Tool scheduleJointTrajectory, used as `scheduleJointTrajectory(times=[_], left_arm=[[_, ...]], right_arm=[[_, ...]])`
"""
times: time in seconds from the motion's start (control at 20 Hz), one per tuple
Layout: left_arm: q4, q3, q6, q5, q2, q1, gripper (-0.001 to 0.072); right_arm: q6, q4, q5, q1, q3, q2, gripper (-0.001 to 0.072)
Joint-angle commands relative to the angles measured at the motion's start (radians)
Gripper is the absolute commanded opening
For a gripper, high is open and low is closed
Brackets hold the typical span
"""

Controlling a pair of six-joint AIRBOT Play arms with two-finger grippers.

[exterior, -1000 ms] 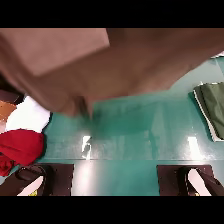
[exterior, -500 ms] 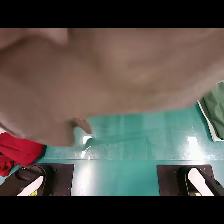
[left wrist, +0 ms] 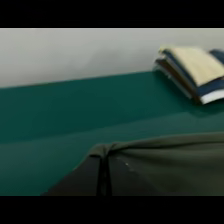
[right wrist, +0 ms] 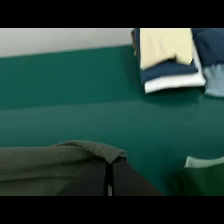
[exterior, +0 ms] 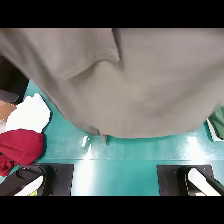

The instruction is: Fold the shirts.

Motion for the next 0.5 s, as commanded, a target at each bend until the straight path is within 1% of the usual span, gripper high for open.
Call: scheduleJointTrajectory(times=[0.0,0.1,0.2,0.3,0.45], left_arm=[[0.036,-0.131,-0.01,-0.004,-0.18,0.054,0.0025],[-0.045,-0.133,-0.014,0.013,-0.335,0.122,0.0025],[-0.151,-0.133,0.006,0.09,-0.473,0.173,0.0025],[-0.241,-0.133,0.06,0.199,-0.578,0.189,0.0026],[-0.353,-0.133,0.201,0.386,-0.674,0.187,0.0025]], right_arm=[[0.058,-0.103,0.084,0.12,-0.073,-0.202,0.0013],[0.093,-0.188,0.094,0.197,-0.111,-0.346,0.0013],[0.093,-0.192,0.066,0.251,-0.111,-0.492,0.0013],[0.092,-0.192,-0.022,0.301,-0.069,-0.619,0.0013],[0.09,-0.192,-0.202,0.359,0.035,-0.755,0.0013]])
